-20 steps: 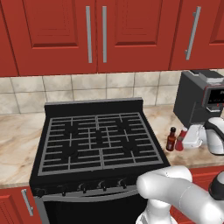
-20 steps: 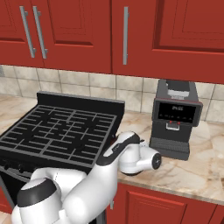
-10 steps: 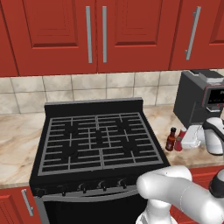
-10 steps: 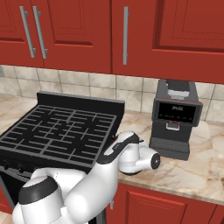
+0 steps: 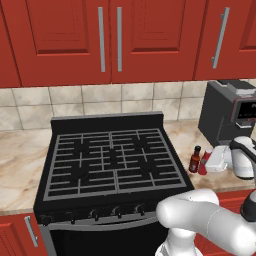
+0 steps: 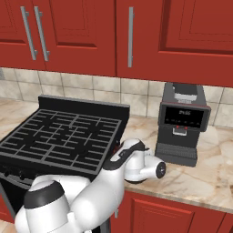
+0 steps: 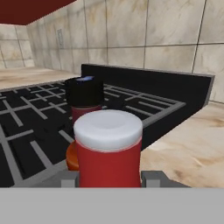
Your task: Take 2 condiments from the cabinet and move them on the counter near the stove.Make sure the condiments are lined up with each other, next to each other.
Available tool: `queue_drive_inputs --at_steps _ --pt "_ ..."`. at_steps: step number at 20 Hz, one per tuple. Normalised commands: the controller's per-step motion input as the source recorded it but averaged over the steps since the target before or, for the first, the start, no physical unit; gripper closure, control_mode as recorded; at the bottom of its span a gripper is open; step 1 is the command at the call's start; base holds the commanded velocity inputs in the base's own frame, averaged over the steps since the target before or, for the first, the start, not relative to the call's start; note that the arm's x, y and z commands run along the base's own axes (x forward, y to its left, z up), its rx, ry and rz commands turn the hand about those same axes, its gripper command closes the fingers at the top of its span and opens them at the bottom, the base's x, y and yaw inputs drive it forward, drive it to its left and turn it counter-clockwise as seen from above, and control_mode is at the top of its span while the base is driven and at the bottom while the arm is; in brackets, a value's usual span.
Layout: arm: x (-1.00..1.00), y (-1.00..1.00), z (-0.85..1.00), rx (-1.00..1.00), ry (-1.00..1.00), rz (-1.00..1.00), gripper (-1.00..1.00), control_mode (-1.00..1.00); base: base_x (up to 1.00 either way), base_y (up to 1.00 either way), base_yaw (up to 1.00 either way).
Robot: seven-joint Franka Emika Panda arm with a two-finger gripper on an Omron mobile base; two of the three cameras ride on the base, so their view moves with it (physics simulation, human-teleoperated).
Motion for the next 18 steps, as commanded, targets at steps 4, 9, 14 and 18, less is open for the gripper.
queue_drive_inputs --at_steps 4,9,14,18 --pt "0.0 0.0 -0.11 0.0 0.0 0.0 1.0 -1.0 0.0 0.0 0.0" --pt "0.0 0.0 -0.04 0.0 0.0 0.0 1.0 -1.0 0.0 0.0 0.0" --pt "0.0 0.0 -0.06 0.0 0.0 0.0 -1.0 -1.0 0.0 0.0 0.0" --pt "0.0 0.03 -0.14 0.0 0.0 0.0 -1.0 -1.0 0.0 0.0 0.0"
